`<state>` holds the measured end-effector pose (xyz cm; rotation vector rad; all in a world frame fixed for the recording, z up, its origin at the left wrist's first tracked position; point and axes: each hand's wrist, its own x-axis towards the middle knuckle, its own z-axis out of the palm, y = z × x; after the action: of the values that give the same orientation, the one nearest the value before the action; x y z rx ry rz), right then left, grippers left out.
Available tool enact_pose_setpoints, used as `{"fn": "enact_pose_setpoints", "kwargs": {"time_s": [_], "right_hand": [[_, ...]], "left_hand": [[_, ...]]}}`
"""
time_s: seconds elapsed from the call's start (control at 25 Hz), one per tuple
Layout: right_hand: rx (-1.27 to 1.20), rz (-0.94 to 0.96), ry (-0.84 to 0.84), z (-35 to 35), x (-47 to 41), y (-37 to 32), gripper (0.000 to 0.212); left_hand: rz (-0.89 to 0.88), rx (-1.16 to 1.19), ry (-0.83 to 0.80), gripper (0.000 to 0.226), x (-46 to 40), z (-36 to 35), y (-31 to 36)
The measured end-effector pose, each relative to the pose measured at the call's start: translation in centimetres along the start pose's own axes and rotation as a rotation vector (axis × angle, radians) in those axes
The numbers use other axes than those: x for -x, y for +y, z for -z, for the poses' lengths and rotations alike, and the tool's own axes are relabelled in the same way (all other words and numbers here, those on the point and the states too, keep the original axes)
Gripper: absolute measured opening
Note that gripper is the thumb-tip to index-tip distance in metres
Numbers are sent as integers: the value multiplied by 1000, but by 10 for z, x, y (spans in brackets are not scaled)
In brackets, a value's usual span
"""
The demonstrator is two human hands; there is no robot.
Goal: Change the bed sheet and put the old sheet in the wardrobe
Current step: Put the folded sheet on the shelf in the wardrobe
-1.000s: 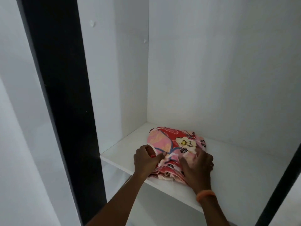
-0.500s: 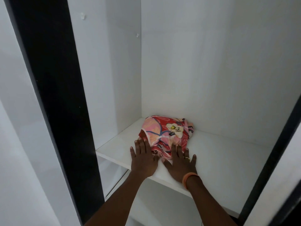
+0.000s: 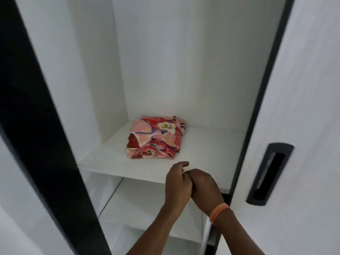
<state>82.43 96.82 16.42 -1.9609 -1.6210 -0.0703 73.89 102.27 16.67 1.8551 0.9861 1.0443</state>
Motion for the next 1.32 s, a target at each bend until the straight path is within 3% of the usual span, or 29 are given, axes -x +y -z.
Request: {"fn": "enact_pose_setpoints", "kwargs": {"time_s": [0.24,0.32,0.36,0.44,0.6,0.72,0.88,1.04,1.32], "right_hand": [[223,236,791,85,68,15,13],[323,107,949,110,73,34,24],[369,2,989,118,74,47,37],[458,-123,981,124,76,72,60],[596,-97,924,108,67,98,76],[603,-100,976,105,58,103,75],[593,-58,1003,98,54,105,77],[544,-29,1000,89,50,95,81],[448,14,942,57,31,46,76]], "left_hand": [[-383,423,-33,25,52,-47,71],[-461,340,65,23,58,-62,81],[-486,237,119,33,60,-70,83],[-516,5,194,58,65,-85,82],[-572,-234,318,82,59,-111,76],[-768,-421,411,76,52,-116,70],[-1074,-706,342,61,34,-101,71],[-1063,-769,334,56,34,-84,67],[-888,-836,390,57,34,-33,50]]}}
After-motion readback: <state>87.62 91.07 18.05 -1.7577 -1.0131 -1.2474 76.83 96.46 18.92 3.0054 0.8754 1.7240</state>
